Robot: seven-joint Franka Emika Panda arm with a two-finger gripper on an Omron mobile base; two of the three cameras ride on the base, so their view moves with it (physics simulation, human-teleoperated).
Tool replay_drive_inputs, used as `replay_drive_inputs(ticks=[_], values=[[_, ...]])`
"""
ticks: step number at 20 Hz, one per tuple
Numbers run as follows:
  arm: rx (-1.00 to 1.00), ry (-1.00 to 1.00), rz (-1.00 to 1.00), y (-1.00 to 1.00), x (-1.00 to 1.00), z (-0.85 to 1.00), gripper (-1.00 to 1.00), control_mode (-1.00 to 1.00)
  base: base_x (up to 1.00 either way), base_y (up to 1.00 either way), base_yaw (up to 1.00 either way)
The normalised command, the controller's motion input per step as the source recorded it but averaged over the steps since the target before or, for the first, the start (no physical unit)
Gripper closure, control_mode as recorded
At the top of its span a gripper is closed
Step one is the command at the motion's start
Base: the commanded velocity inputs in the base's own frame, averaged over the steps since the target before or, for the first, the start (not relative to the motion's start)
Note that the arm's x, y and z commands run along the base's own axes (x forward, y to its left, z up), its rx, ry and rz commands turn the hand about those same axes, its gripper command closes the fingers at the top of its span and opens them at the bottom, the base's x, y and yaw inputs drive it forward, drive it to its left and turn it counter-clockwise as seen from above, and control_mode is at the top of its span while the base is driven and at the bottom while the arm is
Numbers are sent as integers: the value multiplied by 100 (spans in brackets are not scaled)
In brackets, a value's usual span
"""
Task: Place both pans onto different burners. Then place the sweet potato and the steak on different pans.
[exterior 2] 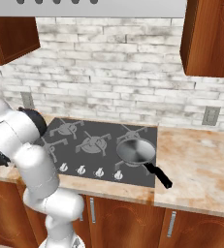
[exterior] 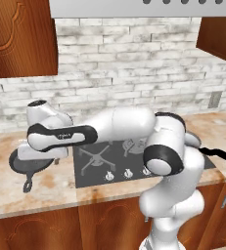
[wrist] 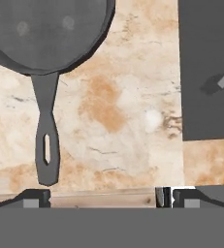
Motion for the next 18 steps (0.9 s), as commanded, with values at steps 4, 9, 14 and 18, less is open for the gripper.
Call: replay_drive_inputs(ticks=[4,9,14,18], values=[[-3,0,0,48,28,-20,-100,-100,0,0,0],[-6,0,0,50,20,-23,-100,-100,0,0,0],[-7,0,0,40,16,-9,-100,-100,0,0,0],[-6,0,0,12,10,-9,-100,-100,0,0,0]])
